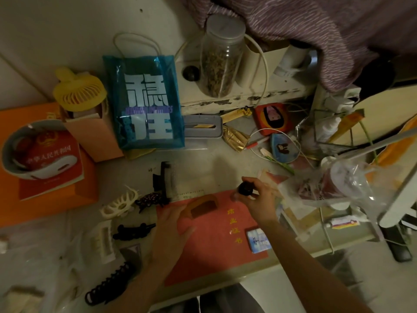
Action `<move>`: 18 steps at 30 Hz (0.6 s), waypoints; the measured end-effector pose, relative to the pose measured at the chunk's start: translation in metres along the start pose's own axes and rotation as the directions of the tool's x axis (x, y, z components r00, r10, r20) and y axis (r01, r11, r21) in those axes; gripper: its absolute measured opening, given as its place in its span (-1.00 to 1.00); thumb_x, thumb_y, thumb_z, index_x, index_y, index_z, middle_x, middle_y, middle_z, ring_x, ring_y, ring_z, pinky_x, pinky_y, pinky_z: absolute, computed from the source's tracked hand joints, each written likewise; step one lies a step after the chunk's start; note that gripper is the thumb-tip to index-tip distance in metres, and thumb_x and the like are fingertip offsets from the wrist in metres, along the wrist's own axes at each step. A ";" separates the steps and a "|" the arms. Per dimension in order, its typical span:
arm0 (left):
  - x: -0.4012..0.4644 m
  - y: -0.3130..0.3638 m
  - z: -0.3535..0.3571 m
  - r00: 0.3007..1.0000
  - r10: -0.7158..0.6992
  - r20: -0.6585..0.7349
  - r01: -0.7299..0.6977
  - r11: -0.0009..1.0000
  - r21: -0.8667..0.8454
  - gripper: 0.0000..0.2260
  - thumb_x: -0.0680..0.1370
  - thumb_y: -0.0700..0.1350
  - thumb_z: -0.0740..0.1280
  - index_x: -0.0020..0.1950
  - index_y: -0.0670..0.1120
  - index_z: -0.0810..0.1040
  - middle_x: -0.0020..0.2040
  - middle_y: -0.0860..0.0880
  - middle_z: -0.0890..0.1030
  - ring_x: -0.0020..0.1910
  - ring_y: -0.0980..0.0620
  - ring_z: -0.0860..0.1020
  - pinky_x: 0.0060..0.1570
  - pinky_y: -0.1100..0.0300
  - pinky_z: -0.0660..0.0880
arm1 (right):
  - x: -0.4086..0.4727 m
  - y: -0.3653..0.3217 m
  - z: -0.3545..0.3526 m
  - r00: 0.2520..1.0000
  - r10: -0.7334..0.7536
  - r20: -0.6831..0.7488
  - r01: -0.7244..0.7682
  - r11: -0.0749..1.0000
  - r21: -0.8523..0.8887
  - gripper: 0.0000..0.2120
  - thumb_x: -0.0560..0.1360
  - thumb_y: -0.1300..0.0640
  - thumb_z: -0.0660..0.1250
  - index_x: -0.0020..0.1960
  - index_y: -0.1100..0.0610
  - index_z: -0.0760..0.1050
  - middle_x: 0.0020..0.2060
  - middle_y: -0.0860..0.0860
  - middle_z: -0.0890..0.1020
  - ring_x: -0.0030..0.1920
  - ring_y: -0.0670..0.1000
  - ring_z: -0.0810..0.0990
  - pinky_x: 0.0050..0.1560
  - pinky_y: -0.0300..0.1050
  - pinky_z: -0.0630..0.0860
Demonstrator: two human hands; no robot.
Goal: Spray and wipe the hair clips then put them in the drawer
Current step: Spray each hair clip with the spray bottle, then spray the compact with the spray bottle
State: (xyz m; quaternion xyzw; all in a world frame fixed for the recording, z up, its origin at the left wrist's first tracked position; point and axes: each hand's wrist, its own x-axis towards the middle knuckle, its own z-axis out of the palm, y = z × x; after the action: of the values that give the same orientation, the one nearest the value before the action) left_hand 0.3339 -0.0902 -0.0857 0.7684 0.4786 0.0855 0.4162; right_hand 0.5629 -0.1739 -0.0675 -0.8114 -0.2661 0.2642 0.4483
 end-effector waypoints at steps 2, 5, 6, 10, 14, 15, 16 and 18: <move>0.003 0.003 0.000 0.999 0.053 -0.006 -0.053 0.999 0.003 -0.47 0.43 -0.05 0.48 0.36 0.09 0.39 0.29 0.10 0.37 0.30 0.08 0.34 0.32 0.08 0.34 | -0.001 -0.001 -0.001 1.000 0.011 0.004 -0.011 1.000 0.012 -0.52 0.32 0.28 0.55 0.19 0.10 0.52 -0.05 -0.20 0.53 0.12 -0.03 0.52 0.11 -0.13 0.49; 0.005 0.007 0.001 0.998 0.061 0.000 -0.061 0.998 0.010 -0.45 0.43 -0.03 0.48 0.37 0.11 0.37 0.33 0.07 0.36 0.33 0.08 0.32 0.33 0.12 0.31 | 0.000 -0.002 -0.001 0.999 0.036 0.004 -0.036 0.999 0.023 -0.52 0.33 0.26 0.54 0.21 0.10 0.51 -0.05 -0.21 0.51 0.13 -0.05 0.51 0.14 -0.09 0.48; 0.006 0.007 0.001 0.998 0.061 0.002 -0.061 0.998 0.018 -0.44 0.43 -0.03 0.49 0.38 0.11 0.37 0.34 0.06 0.36 0.34 0.07 0.32 0.34 0.13 0.31 | 0.000 -0.002 -0.002 0.999 0.042 0.004 -0.042 0.999 0.017 -0.51 0.34 0.25 0.54 0.22 0.11 0.51 -0.05 -0.21 0.51 0.12 -0.06 0.50 0.14 -0.09 0.48; 0.006 0.012 0.000 0.998 0.059 0.011 -0.060 0.998 0.035 -0.44 0.42 -0.06 0.49 0.38 0.04 0.39 0.36 -0.02 0.38 0.36 0.00 0.32 0.37 0.01 0.32 | -0.002 -0.002 -0.003 0.999 0.053 0.009 -0.053 0.999 0.005 -0.52 0.34 0.22 0.54 0.22 0.07 0.50 -0.04 -0.24 0.51 0.11 -0.10 0.49 0.10 -0.15 0.44; 0.006 0.018 0.000 0.996 0.087 0.020 -0.088 0.994 0.059 -0.43 0.41 -0.10 0.51 0.38 -0.02 0.41 0.35 -0.05 0.39 0.35 -0.04 0.33 0.35 0.09 0.27 | -0.004 -0.002 -0.004 0.999 0.054 0.000 -0.054 0.998 0.007 -0.49 0.34 0.19 0.55 0.24 0.06 0.49 -0.03 -0.23 0.51 0.12 -0.11 0.49 0.09 -0.16 0.43; 0.005 0.019 0.000 0.995 0.097 0.029 -0.099 0.992 0.071 -0.43 0.41 -0.09 0.51 0.39 -0.03 0.40 0.36 -0.05 0.39 0.35 -0.05 0.33 0.35 0.11 0.25 | -0.005 -0.002 -0.005 0.999 0.052 -0.005 -0.052 0.999 0.012 -0.48 0.33 0.18 0.56 0.25 0.05 0.48 -0.02 -0.23 0.51 0.12 -0.11 0.49 0.08 -0.16 0.43; 0.006 0.020 0.000 0.993 0.115 0.038 -0.119 0.988 0.097 -0.42 0.42 -0.09 0.51 0.40 -0.04 0.40 0.37 -0.06 0.39 0.36 -0.05 0.33 0.36 0.13 0.23 | -0.006 -0.004 -0.005 0.999 0.054 -0.004 -0.054 0.998 0.011 -0.46 0.33 0.16 0.56 0.26 0.05 0.47 -0.01 -0.24 0.50 0.13 -0.12 0.49 0.08 -0.16 0.43; 0.007 0.025 0.002 0.986 0.155 0.067 -0.165 0.972 0.170 -0.40 0.43 -0.06 0.49 0.43 -0.04 0.37 0.40 -0.04 0.38 0.39 -0.03 0.31 0.38 0.19 0.16 | -0.009 -0.005 -0.008 0.999 0.050 -0.008 -0.050 0.999 0.000 -0.41 0.34 0.11 0.56 0.31 0.05 0.45 0.05 -0.24 0.50 0.14 -0.12 0.48 0.08 -0.16 0.43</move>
State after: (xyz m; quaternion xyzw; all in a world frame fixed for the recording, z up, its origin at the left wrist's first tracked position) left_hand 0.3550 -0.0907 -0.0704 0.8401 0.4094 0.0559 0.3514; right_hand 0.5606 -0.1822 -0.0580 -0.8191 -0.2438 0.2719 0.4424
